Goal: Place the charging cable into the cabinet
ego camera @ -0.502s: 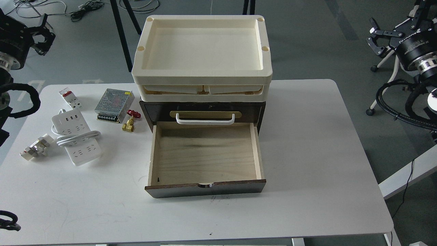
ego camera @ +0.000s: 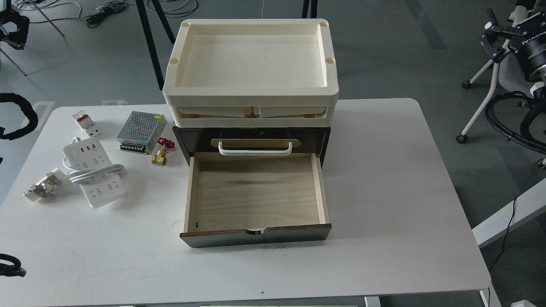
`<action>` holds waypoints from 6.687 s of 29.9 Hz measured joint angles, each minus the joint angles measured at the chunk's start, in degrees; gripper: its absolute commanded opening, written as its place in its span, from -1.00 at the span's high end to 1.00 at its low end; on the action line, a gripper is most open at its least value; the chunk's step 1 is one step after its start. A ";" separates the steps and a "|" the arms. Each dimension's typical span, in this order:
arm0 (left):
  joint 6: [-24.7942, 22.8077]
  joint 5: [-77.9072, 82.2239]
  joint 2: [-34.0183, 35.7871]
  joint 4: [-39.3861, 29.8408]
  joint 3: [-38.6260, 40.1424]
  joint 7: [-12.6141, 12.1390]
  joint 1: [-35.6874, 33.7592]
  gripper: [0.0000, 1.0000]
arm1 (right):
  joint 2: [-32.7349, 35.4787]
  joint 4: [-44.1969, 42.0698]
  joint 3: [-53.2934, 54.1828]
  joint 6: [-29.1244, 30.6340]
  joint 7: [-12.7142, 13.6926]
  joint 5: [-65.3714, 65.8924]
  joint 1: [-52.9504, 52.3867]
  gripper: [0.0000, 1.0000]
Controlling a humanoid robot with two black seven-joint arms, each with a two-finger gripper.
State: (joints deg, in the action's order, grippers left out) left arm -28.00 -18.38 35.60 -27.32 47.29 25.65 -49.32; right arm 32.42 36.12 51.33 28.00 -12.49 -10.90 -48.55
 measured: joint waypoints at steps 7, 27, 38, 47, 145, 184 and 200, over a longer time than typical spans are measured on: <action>0.00 0.00 5.06 -4.19 6.02 2.34 2.01 -0.98 | 0.01 -0.07 0.26 0.00 0.00 -0.24 -0.04 -0.99; -0.02 67.10 36.35 -56.57 11.73 2.36 9.76 -0.99 | 3.70 -0.05 0.82 0.00 -0.08 -0.44 0.88 -0.99; 0.00 111.43 40.67 -64.64 5.42 2.36 9.86 -0.99 | 6.93 0.09 3.19 0.00 -0.08 -0.52 6.53 -0.99; 0.00 137.56 41.01 -62.31 -13.11 2.35 9.92 -0.98 | 7.30 -0.31 3.23 0.00 -0.08 -0.52 7.91 -0.99; 17.90 143.38 1.94 -1.59 -42.19 2.35 0.67 0.97 | 5.72 -0.71 3.33 0.00 -0.17 -2.41 13.79 -0.99; 5.86 106.50 52.29 -63.92 -42.15 2.34 -7.45 0.99 | 5.72 -0.59 3.69 0.00 -0.07 -2.60 14.37 -0.99; 3.28 78.86 32.80 -71.84 -40.87 2.32 -6.12 0.99 | 6.32 -2.10 3.94 0.00 -0.07 -2.60 15.53 -0.99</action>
State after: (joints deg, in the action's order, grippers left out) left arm -24.72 60.48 68.40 -99.17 6.42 27.98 -55.44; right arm 38.74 34.02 55.27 28.00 -12.56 -13.50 -33.02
